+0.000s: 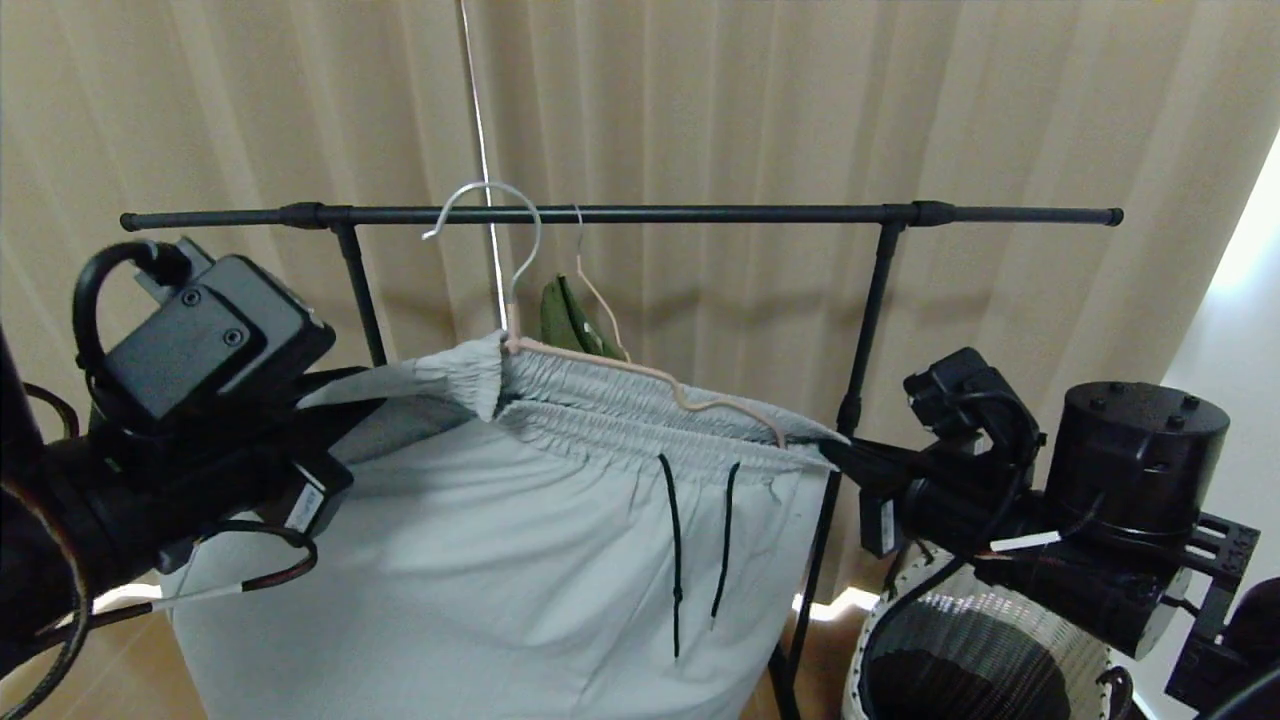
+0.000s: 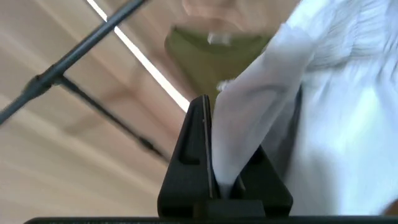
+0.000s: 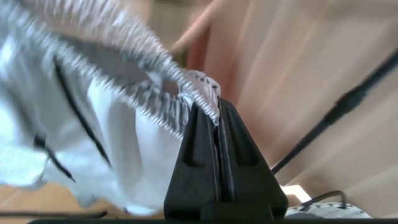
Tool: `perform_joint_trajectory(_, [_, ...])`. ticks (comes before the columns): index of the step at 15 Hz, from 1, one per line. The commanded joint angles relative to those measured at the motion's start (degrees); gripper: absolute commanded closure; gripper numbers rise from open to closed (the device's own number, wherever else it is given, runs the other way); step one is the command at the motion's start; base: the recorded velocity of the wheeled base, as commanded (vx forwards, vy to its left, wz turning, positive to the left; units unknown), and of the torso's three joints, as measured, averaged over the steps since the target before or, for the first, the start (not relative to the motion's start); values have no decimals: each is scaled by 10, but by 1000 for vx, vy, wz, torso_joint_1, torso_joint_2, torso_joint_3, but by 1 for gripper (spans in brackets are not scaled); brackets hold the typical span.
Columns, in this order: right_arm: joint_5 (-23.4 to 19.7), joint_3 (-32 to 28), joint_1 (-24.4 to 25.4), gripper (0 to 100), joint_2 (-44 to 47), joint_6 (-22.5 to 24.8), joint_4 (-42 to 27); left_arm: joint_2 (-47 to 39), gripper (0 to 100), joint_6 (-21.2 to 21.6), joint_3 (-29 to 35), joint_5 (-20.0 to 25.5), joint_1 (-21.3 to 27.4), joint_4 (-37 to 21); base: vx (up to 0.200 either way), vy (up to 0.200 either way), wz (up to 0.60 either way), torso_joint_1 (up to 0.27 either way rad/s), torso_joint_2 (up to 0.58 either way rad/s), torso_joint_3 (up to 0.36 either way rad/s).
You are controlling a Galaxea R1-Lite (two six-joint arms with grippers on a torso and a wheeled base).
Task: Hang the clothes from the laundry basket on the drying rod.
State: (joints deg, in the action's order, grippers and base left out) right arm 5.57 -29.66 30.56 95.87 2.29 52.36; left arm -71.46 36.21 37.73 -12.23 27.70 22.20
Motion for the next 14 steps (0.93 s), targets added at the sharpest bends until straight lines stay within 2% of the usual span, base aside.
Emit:
perform_joint_trajectory(1, [0,-25,-21,100,-1,1,-1,11,100,21,-38,1,-24,-1,0,0,0,0,0,0])
perform_joint_trajectory(5, [-1,-26,-15,100,-4,5,-1,4,100,22,-65,-5,-25,0,0,0,0,0,0,0])
perform_joint_trajectory(11, [-4,-2,98,100,-33,13,-6,-16,100,-9,-53,-22,-8,5,0,0,0,0,0,0])
perform_joint_trajectory(14, [-5,16,112,100,-34,30,-6,-23,100,-21,-42,-23,-11,5,0,0,0,0,0,0])
